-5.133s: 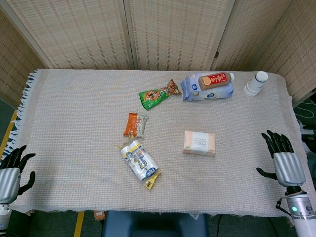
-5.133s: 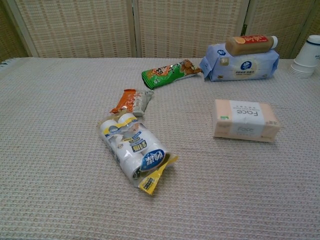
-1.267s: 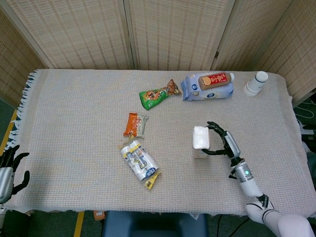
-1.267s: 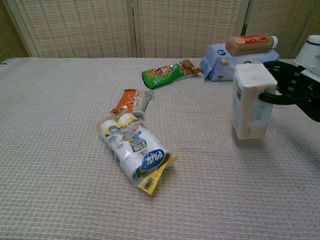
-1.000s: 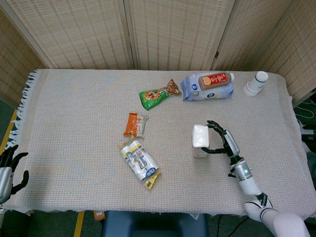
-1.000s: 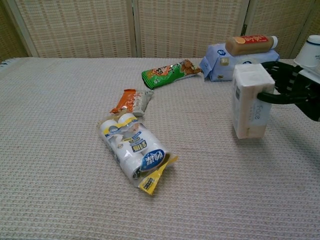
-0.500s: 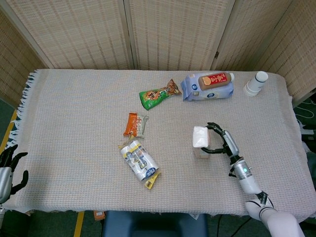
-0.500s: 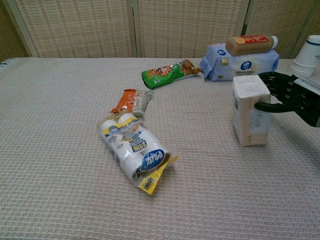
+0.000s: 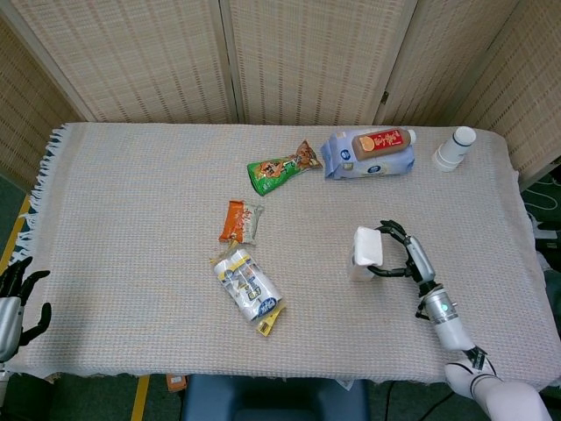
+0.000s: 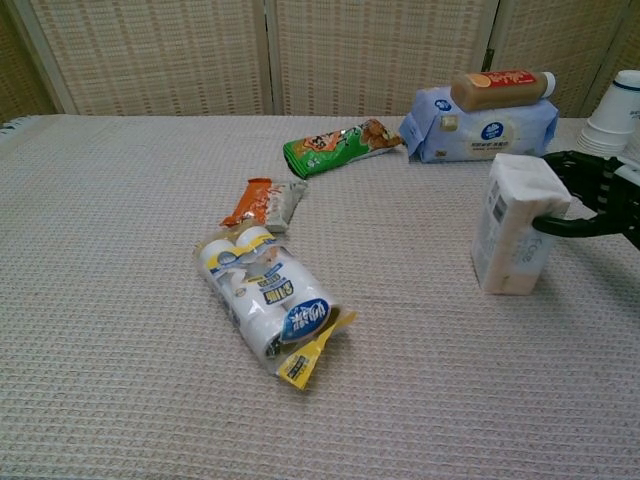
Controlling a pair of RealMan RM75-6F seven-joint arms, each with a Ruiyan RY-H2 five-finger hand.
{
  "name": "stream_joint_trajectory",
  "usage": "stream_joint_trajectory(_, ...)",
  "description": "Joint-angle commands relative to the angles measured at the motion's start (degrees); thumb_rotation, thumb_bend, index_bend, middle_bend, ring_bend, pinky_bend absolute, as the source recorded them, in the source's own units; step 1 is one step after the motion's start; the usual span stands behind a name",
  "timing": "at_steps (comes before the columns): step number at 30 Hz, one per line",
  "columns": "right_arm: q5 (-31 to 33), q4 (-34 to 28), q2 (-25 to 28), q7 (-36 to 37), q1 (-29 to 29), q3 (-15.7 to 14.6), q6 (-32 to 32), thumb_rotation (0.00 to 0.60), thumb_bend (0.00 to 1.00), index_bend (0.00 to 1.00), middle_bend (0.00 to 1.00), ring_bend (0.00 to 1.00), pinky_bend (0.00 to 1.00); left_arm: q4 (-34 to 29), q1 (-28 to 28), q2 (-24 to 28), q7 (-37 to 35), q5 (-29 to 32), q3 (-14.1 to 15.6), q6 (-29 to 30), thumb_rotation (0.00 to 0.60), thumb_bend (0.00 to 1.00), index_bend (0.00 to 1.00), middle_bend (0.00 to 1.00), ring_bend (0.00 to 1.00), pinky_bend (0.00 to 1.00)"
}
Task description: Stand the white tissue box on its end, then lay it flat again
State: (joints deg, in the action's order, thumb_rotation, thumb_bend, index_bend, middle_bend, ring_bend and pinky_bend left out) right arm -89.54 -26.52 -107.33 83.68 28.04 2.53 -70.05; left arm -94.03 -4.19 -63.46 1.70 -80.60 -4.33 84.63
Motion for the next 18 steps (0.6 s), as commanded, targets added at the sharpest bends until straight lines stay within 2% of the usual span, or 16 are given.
stream_joint_trajectory(1, 0.1, -1.32, 1.12, -0.99, -0.49, -0.52, 0.58, 0.6, 0.09, 0.47, 0.44, 0.32, 0.0, 0.0, -0.06, -0.04, 0.17, 0.05, 0.04, -0.15, 0.6, 0.49, 0.23, 0.0, 0.0, 0.12)
stream_joint_trajectory(7, -0.72, -3.67, 3.04, -1.82, -0.24, -1.29, 0.1, 0.6, 0.09, 0.35, 0.43, 0.29, 0.0, 0.04, -0.12, -0.17, 0.43, 0.14, 0.03, -0.27, 0.6, 0.49, 0.23, 0.0, 0.0, 0.12)
stream_joint_trajectory(18, -1.51, -10.31, 8.0, -3.46, 0.82, -1.91, 0.21, 0.6, 0.09, 0.07, 0.23, 0.16, 0.0, 0.07, -0.1, -0.16, 0.35, 0.19, -0.03, -0.2, 0.6, 0.49, 0.23, 0.0, 0.0, 0.12)
